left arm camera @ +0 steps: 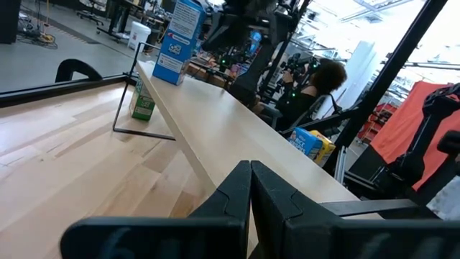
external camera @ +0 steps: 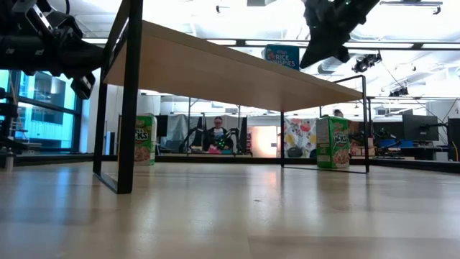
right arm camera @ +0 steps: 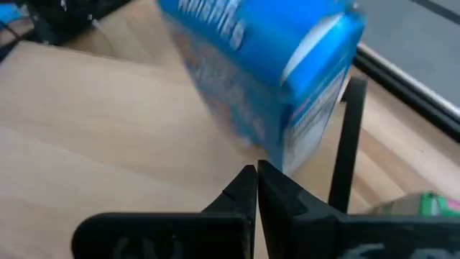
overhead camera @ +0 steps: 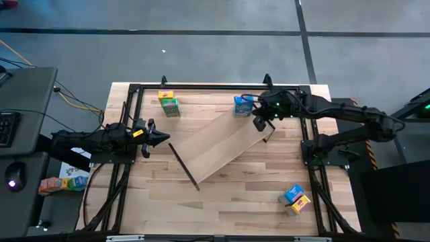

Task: Stack cereal on shelf
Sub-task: Put the top blue cereal box on the shelf

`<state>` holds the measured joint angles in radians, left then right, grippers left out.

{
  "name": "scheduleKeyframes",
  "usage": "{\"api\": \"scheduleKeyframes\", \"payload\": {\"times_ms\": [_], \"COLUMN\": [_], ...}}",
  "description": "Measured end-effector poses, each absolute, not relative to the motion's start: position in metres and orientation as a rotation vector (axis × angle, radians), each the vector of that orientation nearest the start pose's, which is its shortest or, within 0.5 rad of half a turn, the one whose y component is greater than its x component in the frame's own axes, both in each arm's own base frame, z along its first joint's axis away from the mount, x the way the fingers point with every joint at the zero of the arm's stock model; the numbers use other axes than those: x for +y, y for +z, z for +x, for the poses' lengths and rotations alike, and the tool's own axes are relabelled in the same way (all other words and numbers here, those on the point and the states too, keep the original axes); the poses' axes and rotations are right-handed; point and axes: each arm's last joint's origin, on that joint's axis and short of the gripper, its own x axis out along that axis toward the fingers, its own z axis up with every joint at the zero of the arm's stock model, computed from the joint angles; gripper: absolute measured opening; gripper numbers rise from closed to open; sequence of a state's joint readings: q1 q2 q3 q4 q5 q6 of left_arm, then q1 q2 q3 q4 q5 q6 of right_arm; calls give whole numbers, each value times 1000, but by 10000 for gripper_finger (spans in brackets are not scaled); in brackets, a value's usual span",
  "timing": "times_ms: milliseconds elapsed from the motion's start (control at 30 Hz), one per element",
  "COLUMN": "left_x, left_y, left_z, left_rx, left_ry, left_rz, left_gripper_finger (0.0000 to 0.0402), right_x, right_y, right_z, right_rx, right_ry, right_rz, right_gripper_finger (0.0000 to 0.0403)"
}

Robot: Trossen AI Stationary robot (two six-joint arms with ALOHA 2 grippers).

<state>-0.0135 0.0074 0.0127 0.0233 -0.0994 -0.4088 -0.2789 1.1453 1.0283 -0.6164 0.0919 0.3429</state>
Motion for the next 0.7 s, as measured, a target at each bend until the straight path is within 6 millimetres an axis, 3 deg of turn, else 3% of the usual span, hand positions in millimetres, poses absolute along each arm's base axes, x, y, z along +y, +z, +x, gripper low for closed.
{"api": "scheduleKeyframes", "payload": {"times_ms": [300, 700], "left_x": [2, 2], "left_y": [170, 170], "left_z": [97, 97], "left_rx": [-46, -46], "left_ry": [79, 79], "left_rz": [-410, -410], "left_gripper_finger": [3, 3], "right_x": [-79, -99], "right_y": [312, 306], "right_z": [225, 225], "right_rx": [626, 650], "right_ry": [-419, -491], "right_rz": [450, 390], "right_gripper_finger": [0, 0]}}
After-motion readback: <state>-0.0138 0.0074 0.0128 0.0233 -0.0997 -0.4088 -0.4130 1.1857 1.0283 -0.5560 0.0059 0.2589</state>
